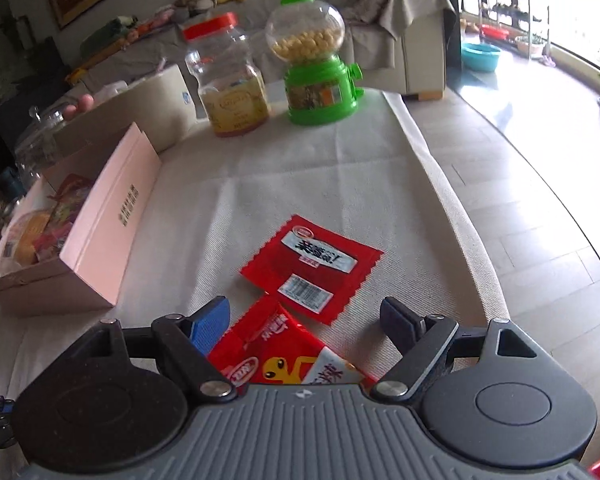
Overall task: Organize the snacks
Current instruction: 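Grasp the small red packet with the right tool, then grasp the long red spicy snack packet with the left tool while the right tool holds the small packet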
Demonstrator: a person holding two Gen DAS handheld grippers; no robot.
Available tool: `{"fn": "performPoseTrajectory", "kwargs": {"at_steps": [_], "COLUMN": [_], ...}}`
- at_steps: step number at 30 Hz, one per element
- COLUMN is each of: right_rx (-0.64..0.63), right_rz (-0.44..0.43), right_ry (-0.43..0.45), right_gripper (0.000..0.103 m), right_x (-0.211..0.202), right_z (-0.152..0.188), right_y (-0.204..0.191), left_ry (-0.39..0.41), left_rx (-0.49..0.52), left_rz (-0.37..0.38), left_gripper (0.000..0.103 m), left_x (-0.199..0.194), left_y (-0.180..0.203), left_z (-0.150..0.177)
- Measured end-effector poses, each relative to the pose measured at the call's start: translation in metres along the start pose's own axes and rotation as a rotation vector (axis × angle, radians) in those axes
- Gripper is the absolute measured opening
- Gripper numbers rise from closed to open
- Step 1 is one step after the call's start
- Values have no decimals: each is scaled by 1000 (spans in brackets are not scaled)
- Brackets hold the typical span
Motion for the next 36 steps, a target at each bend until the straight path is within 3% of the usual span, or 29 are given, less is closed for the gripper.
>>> {"fn": "performPoseTrajectory", "kwargs": {"at_steps": [3, 7, 10, 13, 14, 17, 19, 23, 26, 30, 32, 36], "right_rx": [-59, -35, -48, -75, -94, -122, -44, 136, 64, -74, -84, -89], "right_rz": [-24, -110, -123, -240, -240, -140, -52, 121, 157, 193, 170, 201], "right_ry": [-12, -47, -47, -55, -38, 38, 69, -28, 6, 26, 53, 121], "right_gripper": [83, 83, 83, 82, 82, 82, 83, 84, 85, 74, 59, 54], "right_x": [-15, -34, -44, -52, -54, -53, -38, 16, 32, 38, 27, -7], "right_z": [7, 30, 40, 44, 43, 30, 10, -25, -32, -23, -19, -16], "right_y": [6, 14, 5, -13, -19, -28, -21, -9, -30, -47, -42, -18], "left_ry": [-5, -21, -22, -26, -27, -31, -31, -33, -34, -36, -36, -34], "left_rx": [-10, -47, -36, -12, -7, -10, -10, -6, 10, 21, 23, 27], "left_rz": [22, 58, 57, 40, 31, 20, 9, -18, -41, -52, -51, -44], "left_gripper": [26, 26, 26, 26, 26, 26, 26, 26, 26, 26, 26, 26], "left_x": [-3, 6, 10, 8, 8, 8, 10, 10, 9, 8, 9, 10], "left_y": [-4, -6, 0, 5, 6, 6, 8, 12, 14, 16, 15, 16], "left_z": [2, 1, 0, 1, 1, 1, 0, 1, 1, 1, 1, 1]}}
Point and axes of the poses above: each gripper's, at about its wrist camera, not at the fingertips, and x roughly the way its jaws point, y to its right, z to its underside, the point moved 2 cm from there along x, roughly the way its jaws point
